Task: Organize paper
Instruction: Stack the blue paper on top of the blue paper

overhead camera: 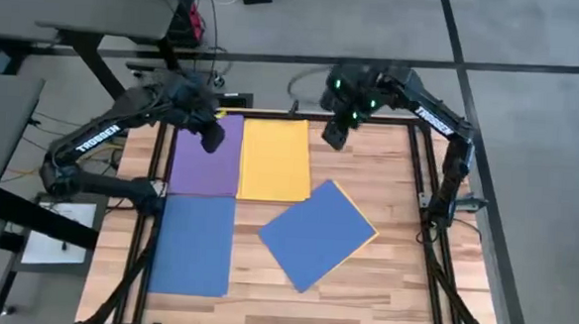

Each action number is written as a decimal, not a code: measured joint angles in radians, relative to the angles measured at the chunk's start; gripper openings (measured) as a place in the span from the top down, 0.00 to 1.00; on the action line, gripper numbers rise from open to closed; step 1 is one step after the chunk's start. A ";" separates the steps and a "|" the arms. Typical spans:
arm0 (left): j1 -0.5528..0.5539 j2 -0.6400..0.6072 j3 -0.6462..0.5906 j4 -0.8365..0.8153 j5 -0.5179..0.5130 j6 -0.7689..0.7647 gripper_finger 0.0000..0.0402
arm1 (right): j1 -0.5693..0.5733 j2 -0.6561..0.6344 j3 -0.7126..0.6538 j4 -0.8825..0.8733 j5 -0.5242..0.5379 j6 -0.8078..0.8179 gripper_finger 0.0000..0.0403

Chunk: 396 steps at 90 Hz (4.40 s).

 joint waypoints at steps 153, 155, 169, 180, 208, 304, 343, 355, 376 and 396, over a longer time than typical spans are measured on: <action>-0.699 0.899 0.001 0.754 -0.249 -0.516 0.80 | 0.090 -0.322 -1.482 1.157 -0.081 0.331 0.51; -0.699 0.899 0.001 0.753 -0.248 -0.511 0.80 | 0.092 -0.322 -1.482 1.157 -0.084 0.337 0.51; -0.698 0.899 0.001 0.751 -0.245 -0.489 0.80 | 0.110 -0.322 -1.482 1.158 -0.090 0.346 0.51; -0.698 0.899 0.001 0.750 -0.245 -0.489 0.80 | 0.115 -0.323 -1.482 1.157 -0.118 0.360 0.51; -0.697 0.900 0.001 0.746 -0.243 -0.489 0.80 | 0.122 -0.352 -1.419 1.016 -0.259 0.325 0.51; -0.654 0.802 -0.002 0.860 -0.243 -0.517 0.80 | 0.188 -0.446 -1.332 1.051 -0.227 0.305 0.51; -0.654 0.803 -0.026 0.958 -0.271 -0.481 0.80 | 0.171 -0.446 -1.332 1.053 -0.251 0.557 0.51; -0.653 0.804 -0.044 0.949 -0.285 -0.487 0.80 | 0.194 -0.446 -1.332 1.055 -0.250 0.575 0.51; -0.658 0.804 -0.066 0.949 -0.284 -0.510 0.80 | 0.191 -0.446 -1.398 1.116 -0.144 0.544 0.51; -0.662 0.878 -0.066 1.027 -0.202 -0.539 0.80 | 0.162 -0.446 -1.498 1.195 -0.142 0.545 0.51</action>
